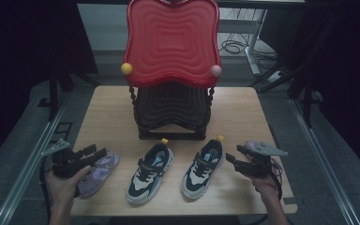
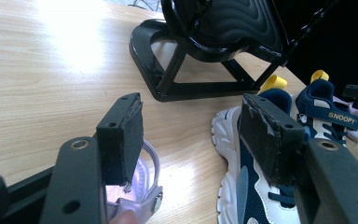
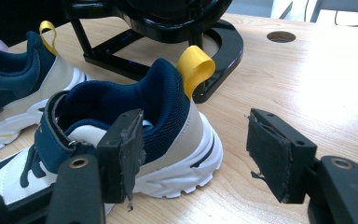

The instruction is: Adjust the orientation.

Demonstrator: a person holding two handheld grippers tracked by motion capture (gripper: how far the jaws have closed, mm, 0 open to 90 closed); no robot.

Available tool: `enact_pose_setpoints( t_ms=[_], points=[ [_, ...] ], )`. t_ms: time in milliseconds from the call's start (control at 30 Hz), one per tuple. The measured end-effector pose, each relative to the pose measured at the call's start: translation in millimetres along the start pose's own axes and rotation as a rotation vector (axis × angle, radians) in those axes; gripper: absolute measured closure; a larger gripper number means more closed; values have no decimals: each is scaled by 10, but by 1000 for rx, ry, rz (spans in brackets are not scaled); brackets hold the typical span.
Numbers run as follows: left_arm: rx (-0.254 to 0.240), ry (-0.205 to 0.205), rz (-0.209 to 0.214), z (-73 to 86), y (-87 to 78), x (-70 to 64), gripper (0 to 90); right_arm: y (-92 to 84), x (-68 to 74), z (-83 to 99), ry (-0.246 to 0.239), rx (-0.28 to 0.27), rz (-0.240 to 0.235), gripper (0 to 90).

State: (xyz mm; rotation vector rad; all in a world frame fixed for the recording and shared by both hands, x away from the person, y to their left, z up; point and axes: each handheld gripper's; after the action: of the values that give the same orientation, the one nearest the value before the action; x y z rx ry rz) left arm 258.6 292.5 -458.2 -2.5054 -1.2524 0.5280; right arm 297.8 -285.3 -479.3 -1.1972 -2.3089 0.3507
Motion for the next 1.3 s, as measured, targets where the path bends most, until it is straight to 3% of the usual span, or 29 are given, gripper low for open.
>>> enact_pose_setpoints(
  t_ms=[200,333,433,667,900,1033,1300],
  points=[
    [2,-4,11,-3,6,-22,410,11,-2,12,3,-2,-2,360],
    [-4,-3,27,-23,13,-78,431,11,19,42,-24,-6,21,356],
    [5,13,42,-57,40,-142,474,0,28,54,-34,-9,7,353],
    [33,42,79,-112,153,-279,533,-48,-20,40,-7,-22,-16,352],
    [42,66,90,-179,179,-373,580,-58,-29,39,4,-21,-24,343],
    [49,77,102,-188,161,-410,649,-55,-19,42,8,-17,-28,339],
    [104,104,81,-162,93,-527,798,-85,-48,33,16,-13,-27,331]
  ],
)
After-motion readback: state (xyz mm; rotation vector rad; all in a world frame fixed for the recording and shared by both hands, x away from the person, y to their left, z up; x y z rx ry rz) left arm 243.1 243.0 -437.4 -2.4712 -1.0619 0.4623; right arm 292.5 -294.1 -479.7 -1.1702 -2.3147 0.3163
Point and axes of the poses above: each handheld gripper's, and its own axes: y roughly forward along the jaws, z roughly out of its underside, x roughly to its left, and after that the axes turned 14 degrees about y, right-handed
